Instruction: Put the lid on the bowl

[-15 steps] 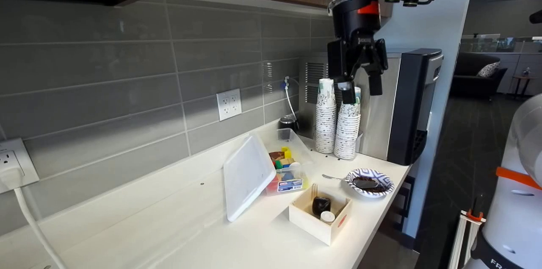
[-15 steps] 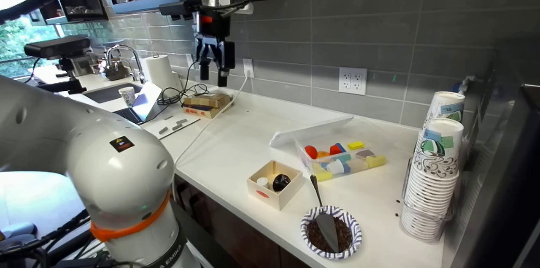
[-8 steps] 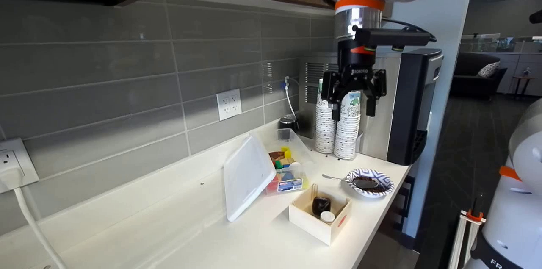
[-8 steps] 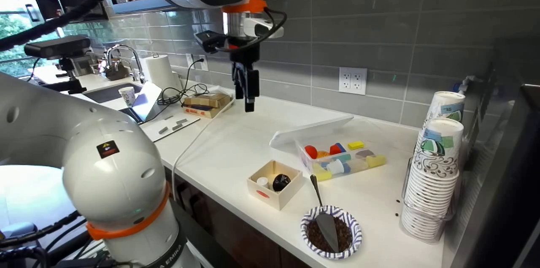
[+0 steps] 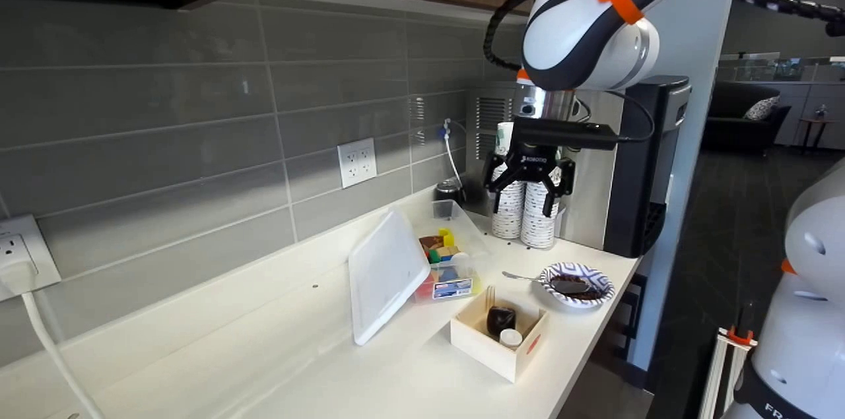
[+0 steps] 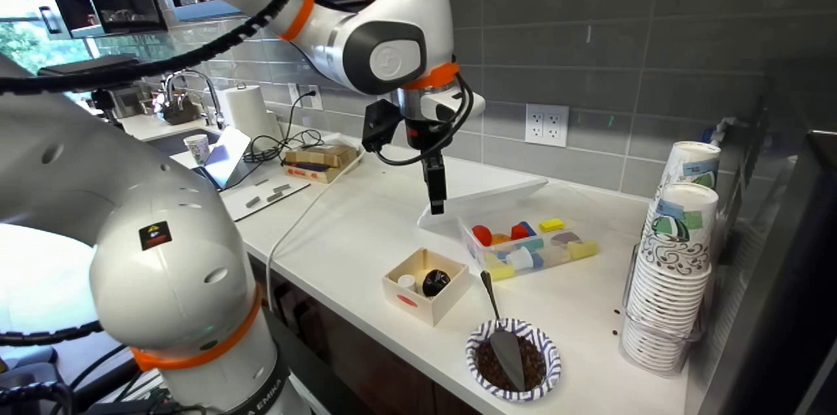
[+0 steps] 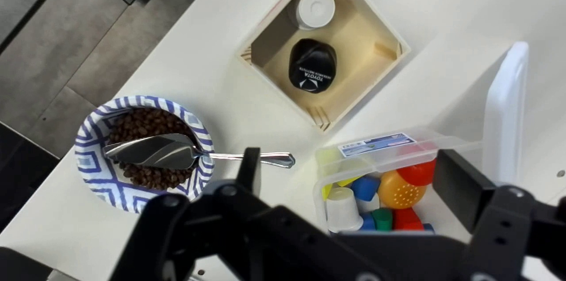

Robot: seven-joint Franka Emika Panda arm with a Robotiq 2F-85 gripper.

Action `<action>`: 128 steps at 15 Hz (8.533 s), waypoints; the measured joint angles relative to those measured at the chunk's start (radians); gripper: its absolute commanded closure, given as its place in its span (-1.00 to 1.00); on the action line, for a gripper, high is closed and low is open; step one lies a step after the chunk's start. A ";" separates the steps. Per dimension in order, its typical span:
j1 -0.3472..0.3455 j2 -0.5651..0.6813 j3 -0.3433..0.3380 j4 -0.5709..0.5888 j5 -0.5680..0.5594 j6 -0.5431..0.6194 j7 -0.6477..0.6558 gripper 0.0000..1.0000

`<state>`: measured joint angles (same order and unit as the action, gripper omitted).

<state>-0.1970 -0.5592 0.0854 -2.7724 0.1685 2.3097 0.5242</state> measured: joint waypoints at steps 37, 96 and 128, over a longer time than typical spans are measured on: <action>0.147 0.839 -0.113 0.534 0.965 0.386 -0.578 -1.00; 0.226 0.910 -0.139 0.755 0.133 0.237 -0.149 -1.00; 0.170 0.855 -0.150 0.730 0.172 0.241 -0.129 0.89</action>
<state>-0.0267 0.2954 -0.0641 -2.0427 0.3403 2.5503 0.3952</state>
